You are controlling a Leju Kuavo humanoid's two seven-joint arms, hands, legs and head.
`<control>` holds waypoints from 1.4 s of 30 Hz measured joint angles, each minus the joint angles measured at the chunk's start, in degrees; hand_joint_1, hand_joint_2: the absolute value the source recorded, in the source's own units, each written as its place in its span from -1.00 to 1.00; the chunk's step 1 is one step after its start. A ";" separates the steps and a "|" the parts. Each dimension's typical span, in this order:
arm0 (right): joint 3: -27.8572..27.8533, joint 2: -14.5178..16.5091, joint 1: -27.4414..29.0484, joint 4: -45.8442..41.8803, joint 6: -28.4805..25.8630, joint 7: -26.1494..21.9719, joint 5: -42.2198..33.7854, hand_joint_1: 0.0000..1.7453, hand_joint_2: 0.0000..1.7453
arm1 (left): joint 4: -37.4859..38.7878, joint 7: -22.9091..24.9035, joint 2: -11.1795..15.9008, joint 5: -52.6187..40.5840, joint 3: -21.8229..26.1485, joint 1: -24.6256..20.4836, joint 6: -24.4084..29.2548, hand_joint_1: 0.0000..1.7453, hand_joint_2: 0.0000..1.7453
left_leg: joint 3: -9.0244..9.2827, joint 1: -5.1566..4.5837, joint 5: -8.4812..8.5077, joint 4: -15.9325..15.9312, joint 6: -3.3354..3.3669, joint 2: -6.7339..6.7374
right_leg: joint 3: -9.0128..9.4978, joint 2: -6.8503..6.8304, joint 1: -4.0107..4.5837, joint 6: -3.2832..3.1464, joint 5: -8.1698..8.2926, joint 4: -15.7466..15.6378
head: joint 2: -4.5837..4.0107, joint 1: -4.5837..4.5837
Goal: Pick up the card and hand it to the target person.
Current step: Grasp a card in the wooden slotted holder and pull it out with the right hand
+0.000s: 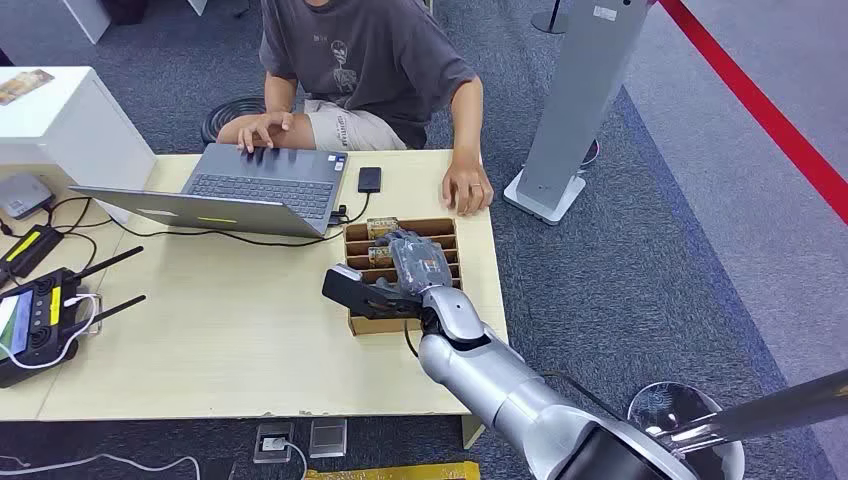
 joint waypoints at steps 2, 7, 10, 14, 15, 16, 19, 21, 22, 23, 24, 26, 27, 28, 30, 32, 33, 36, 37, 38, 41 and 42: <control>0.00 0.13 -0.01 0.32 -0.02 -0.07 0.08 -0.26 1.00 | 0.00 0.13 0.05 0.00 0.00 0.00 0.09 -1.00 -1.00 | 0.00 0.00 0.00 0.00 0.00 0.00 | 0.00 0.00 0.00 0.00 0.00 0.00 | 0.00 0.02; -0.03 0.73 -0.16 1.45 -0.13 -0.51 0.16 -0.26 1.00 | 0.00 0.50 0.23 0.02 0.00 -0.02 0.37 -1.00 -1.00 | 0.02 0.00 0.00 0.00 0.00 0.01 | 0.01 0.01 0.00 0.00 0.00 0.00 | 0.00 0.02; -0.17 1.03 -0.35 2.02 -0.14 -0.80 0.16 -0.26 1.00 | 0.00 0.51 0.30 0.02 0.00 -0.02 0.37 -1.00 -1.00 | 0.03 0.00 0.00 0.00 0.00 0.01 | 0.02 0.01 0.00 0.00 0.00 0.00 | 0.00 0.03; -0.40 1.41 -0.50 2.57 -0.13 -0.98 0.16 -0.25 1.00 | 0.00 0.51 0.39 0.02 0.00 -0.02 0.35 -1.00 -1.00 | 0.04 0.00 0.00 0.00 0.00 0.01 | 0.02 0.01 0.00 0.00 0.00 0.00 | 0.00 0.02; -0.43 1.49 -0.54 2.69 -0.13 -1.00 0.16 -0.25 1.00 | 0.00 0.51 0.40 0.02 0.00 -0.02 0.34 -1.00 -1.00 | 0.04 0.00 0.00 0.00 0.00 0.01 | 0.02 0.01 0.00 0.00 0.00 0.00 | 0.00 0.02; -0.46 1.57 -0.58 2.81 -0.13 -1.01 0.16 -0.24 1.00 | 0.00 0.51 0.42 0.02 0.00 -0.02 0.34 -1.00 -1.00 | 0.04 0.00 0.00 0.00 0.00 0.01 | 0.02 0.01 0.00 0.00 0.00 0.00 | 0.00 0.02; -0.52 1.77 -0.68 3.15 -0.11 -0.93 0.16 -0.23 1.00 | 0.00 0.45 0.45 0.01 0.00 -0.03 0.29 -1.00 -1.00 | 0.05 0.00 0.00 0.00 0.00 0.01 | 0.03 0.01 0.00 0.00 0.00 0.00 | 0.00 0.01; -0.53 1.82 -0.71 3.31 -0.18 -0.71 0.17 -0.23 1.00 | 0.00 0.42 0.48 -0.02 0.00 -0.03 0.21 -1.00 -1.00 | 0.06 0.00 0.00 0.00 0.00 0.01 | 0.03 0.01 0.00 0.00 0.00 0.00 | 0.00 0.01; -0.54 1.83 -0.72 3.38 -0.30 -0.57 0.18 -0.23 1.00 | 0.00 0.41 0.49 -0.04 0.00 -0.03 0.17 -1.00 -1.00 | 0.06 0.00 0.00 0.00 0.00 0.01 | 0.03 0.01 0.00 0.00 0.00 0.00 | 0.00 0.01; -0.56 1.84 -0.73 3.45 -0.44 -0.44 0.18 -0.25 1.00 | 0.00 0.41 0.50 -0.08 0.00 -0.03 0.13 -1.00 -1.00 | 0.06 0.00 0.00 0.00 0.00 0.01 | 0.04 0.01 0.00 0.00 0.00 0.00 | 0.00 0.01; -0.58 1.85 -0.74 3.51 -0.60 -0.34 0.19 -0.25 1.00 | 0.00 0.40 0.51 -0.11 0.00 -0.02 0.09 -1.00 -1.00 | 0.06 0.00 0.00 0.00 0.00 0.01 | 0.04 0.01 0.00 0.00 0.00 0.00 | 0.00 0.02; -0.66 1.85 -0.77 3.58 -0.80 -0.16 0.19 -0.27 1.00 | 0.00 0.36 0.54 -0.17 0.00 -0.02 0.03 -1.00 -1.00 | 0.06 0.00 0.00 0.00 0.00 0.01 | 0.04 0.01 0.00 0.00 0.00 0.00 | 0.00 0.03; -0.69 1.85 -0.78 3.61 -0.85 -0.08 0.19 -0.28 1.00 | 0.00 0.31 0.56 -0.19 0.00 -0.02 0.00 -1.00 -1.00 | 0.06 0.00 0.00 0.00 0.00 0.01 | 0.04 0.01 0.00 0.00 0.00 0.00 | 0.00 0.03; -0.73 1.85 -0.80 3.65 -0.87 0.01 0.20 -0.28 1.00 | 0.00 0.25 0.58 -0.21 0.00 -0.02 -0.04 -1.00 -1.00 | 0.07 0.00 0.00 0.00 0.00 0.01 | 0.04 0.01 0.00 0.00 0.00 0.00 | 0.00 0.03; -0.77 1.85 -0.84 3.75 -0.90 0.21 0.26 -0.27 1.00 | 0.00 0.11 0.63 -0.26 0.00 -0.02 -0.14 -1.00 -1.00 | 0.07 0.00 0.00 0.00 0.00 0.01 | 0.04 0.01 0.00 0.00 0.00 0.00 | 0.00 0.03; -0.79 1.85 -0.86 3.84 -0.90 0.55 0.50 -0.26 1.00 | 0.00 0.01 0.67 -0.35 0.00 -0.02 -0.23 -1.00 -1.00 | 0.07 0.00 0.00 0.00 0.00 0.01 | 0.05 0.01 0.00 0.00 0.00 0.00 | 0.00 0.02; -0.80 1.85 -0.87 3.89 -0.91 0.74 0.65 -0.26 1.00 | 0.00 0.00 0.68 -0.40 0.00 -0.02 -0.27 -1.00 -1.00 | 0.07 0.00 0.00 0.00 0.00 0.01 | 0.05 0.00 0.00 0.00 0.00 0.00 | 0.00 0.01; -0.81 1.85 -0.90 4.00 -0.95 1.14 0.97 -0.28 1.00 | 0.00 0.07 0.68 -0.49 0.00 -0.02 -0.32 -1.00 -1.00 | 0.07 0.00 0.00 0.00 0.00 0.01 | 0.05 0.00 0.00 0.00 0.00 0.00 | 0.00 0.02; -0.81 1.85 -0.90 4.02 -0.96 1.22 1.04 -0.27 1.00 | 0.00 0.16 0.68 -0.50 0.00 -0.02 -0.31 -1.00 -1.00 | 0.07 0.00 0.00 0.00 0.00 0.00 | 0.06 0.00 0.00 0.00 0.00 0.00 | 0.00 0.03; -0.81 1.86 -0.91 4.04 -0.96 1.27 1.08 -0.27 1.00 | 0.00 0.28 0.68 -0.50 0.00 -0.02 -0.31 -1.00 -1.00 | 0.07 0.00 0.00 0.00 0.00 0.00 | 0.06 0.00 0.00 0.00 0.00 0.00 | 0.00 0.03; -0.81 1.89 -0.91 4.08 -0.92 1.29 1.22 -0.28 1.00 | 0.00 0.65 0.68 -0.50 0.00 -0.02 -0.22 -1.00 -1.00 | 0.07 0.00 0.00 0.00 0.00 0.00 | 0.06 0.00 0.00 0.00 0.00 0.00 | 0.00 0.05; -0.81 1.90 -0.91 4.09 -0.89 1.29 1.28 -0.28 1.00 | 0.00 0.73 0.68 -0.50 0.00 -0.03 -0.16 -1.00 -1.00 | 0.07 0.00 0.00 0.00 0.00 0.00 | 0.06 0.00 0.00 0.00 0.00 0.00 | 0.00 0.05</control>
